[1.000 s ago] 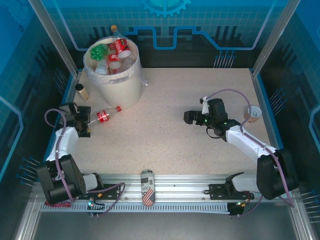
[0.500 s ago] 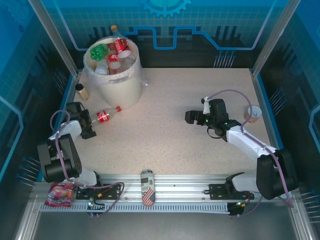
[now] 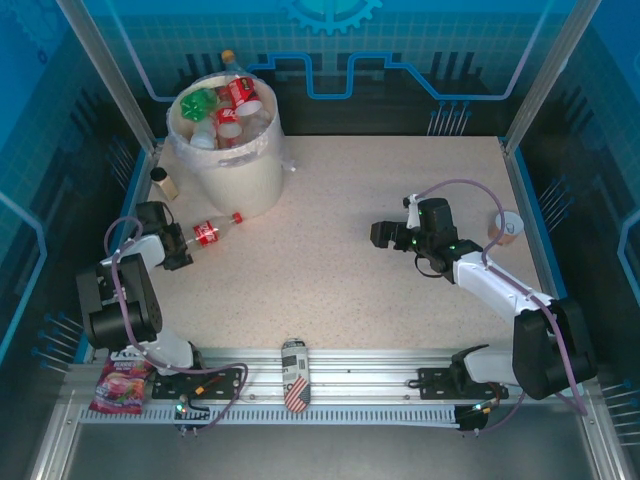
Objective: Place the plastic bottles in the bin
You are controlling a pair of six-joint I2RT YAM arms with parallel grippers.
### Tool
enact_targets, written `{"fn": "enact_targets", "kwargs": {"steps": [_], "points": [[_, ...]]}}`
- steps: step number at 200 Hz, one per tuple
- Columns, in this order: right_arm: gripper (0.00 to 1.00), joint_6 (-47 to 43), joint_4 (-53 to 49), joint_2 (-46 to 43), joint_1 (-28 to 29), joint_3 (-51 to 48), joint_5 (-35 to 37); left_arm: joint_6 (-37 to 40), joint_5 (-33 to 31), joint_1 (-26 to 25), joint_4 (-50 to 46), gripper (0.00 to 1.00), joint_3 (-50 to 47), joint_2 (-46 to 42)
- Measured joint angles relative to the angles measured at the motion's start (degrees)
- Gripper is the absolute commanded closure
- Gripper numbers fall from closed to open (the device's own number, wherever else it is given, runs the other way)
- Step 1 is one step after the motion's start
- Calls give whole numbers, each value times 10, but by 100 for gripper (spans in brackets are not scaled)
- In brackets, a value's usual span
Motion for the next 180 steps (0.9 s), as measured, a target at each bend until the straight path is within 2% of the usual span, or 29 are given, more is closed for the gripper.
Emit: {"fn": "enact_targets", "kwargs": {"steps": [45,120,180], "points": [[0,0,0,0,-1,0,1,17,-11,-1,-20,45,-7,-55],[0,0,0,0,-1,0,1,49,-30,-3,-77,47,-25,-231],[0,0,0,0,-1,0,1,75,-76,-3,-179,54,-10,-450]]}}
